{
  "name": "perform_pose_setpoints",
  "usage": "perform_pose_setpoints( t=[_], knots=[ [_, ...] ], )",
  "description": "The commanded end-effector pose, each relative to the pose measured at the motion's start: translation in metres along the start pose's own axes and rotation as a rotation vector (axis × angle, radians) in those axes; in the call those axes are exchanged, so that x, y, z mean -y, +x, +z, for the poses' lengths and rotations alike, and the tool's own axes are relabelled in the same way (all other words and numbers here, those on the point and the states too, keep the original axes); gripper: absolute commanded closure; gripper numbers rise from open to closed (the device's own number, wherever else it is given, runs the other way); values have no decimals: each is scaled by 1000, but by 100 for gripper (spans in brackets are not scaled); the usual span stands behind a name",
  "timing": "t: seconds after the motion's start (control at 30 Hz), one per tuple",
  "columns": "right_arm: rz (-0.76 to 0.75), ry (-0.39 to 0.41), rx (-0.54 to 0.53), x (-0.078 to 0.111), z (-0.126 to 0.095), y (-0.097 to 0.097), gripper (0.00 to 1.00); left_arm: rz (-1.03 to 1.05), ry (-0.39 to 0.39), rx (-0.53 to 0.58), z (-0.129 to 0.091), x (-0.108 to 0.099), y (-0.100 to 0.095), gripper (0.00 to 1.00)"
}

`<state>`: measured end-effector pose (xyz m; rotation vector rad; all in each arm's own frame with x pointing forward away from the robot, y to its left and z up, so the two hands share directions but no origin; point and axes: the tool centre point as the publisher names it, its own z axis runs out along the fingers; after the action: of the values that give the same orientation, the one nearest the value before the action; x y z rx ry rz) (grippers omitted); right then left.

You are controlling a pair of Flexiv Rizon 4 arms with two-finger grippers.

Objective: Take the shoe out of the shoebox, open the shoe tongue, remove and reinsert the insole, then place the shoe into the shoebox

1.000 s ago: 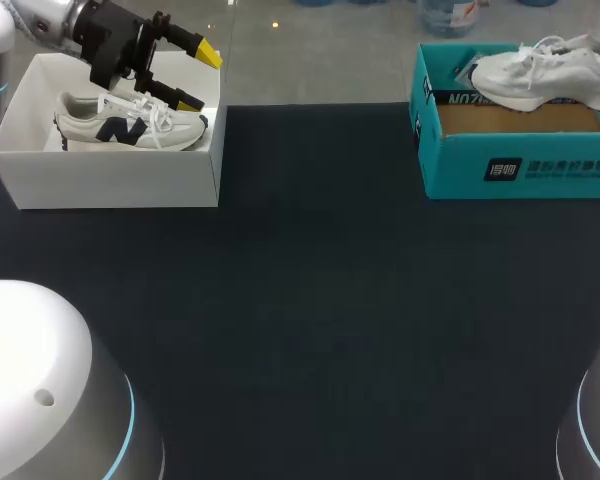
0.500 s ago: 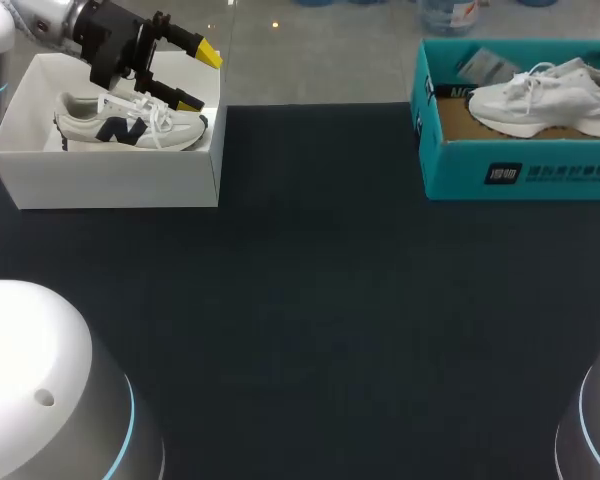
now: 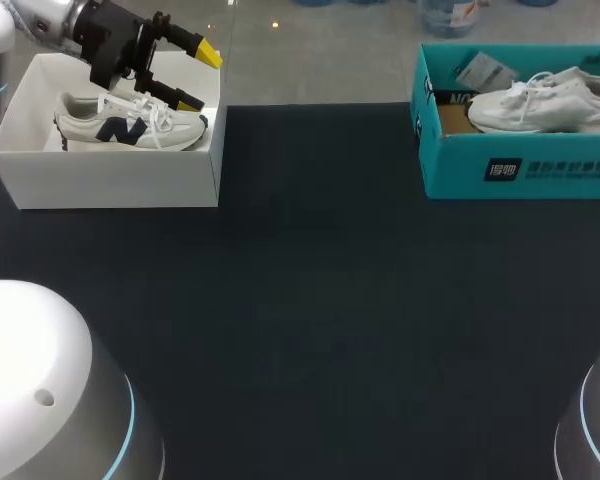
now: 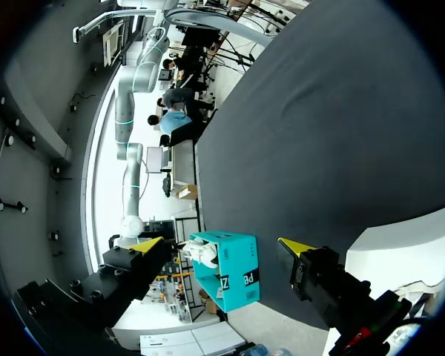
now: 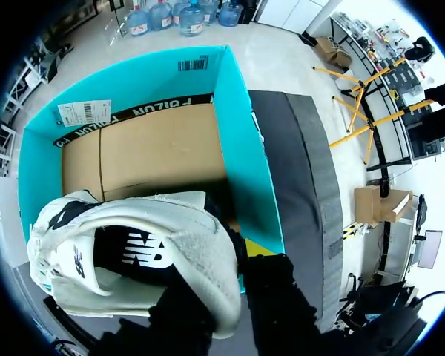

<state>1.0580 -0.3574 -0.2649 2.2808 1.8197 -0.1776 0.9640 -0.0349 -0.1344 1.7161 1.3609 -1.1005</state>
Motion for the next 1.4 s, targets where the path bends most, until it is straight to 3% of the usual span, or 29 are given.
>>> perform_pose_setpoints(
  t=[0.03, 0.33, 1.03, 1.07, 1.1, 1.13, 1.4],
  knots=[
    [-7, -12, 15, -5, 11, 4, 100, 1, 0, -4, 0, 0, 0, 0],
    [-32, -49, 96, -5, 42, 19, 100, 1, 0, -4, 0, 0, 0, 0],
    [45, 35, 83, 8, 91, 25, 100, 1, 0, -4, 0, 0, 0, 0],
    [50, 44, 80, 8, 91, 25, 77, 1, 0, -4, 0, 0, 0, 0],
    [54, 44, 80, 8, 92, 24, 23, 1, 0, -4, 0, 0, 0, 0],
    [59, 43, 82, 8, 92, 23, 0, 1, 0, -4, 0, 0, 0, 0],
    [93, -17, 70, 10, 56, 19, 0, 1, 0, -4, 0, 0, 0, 0]
  ],
)
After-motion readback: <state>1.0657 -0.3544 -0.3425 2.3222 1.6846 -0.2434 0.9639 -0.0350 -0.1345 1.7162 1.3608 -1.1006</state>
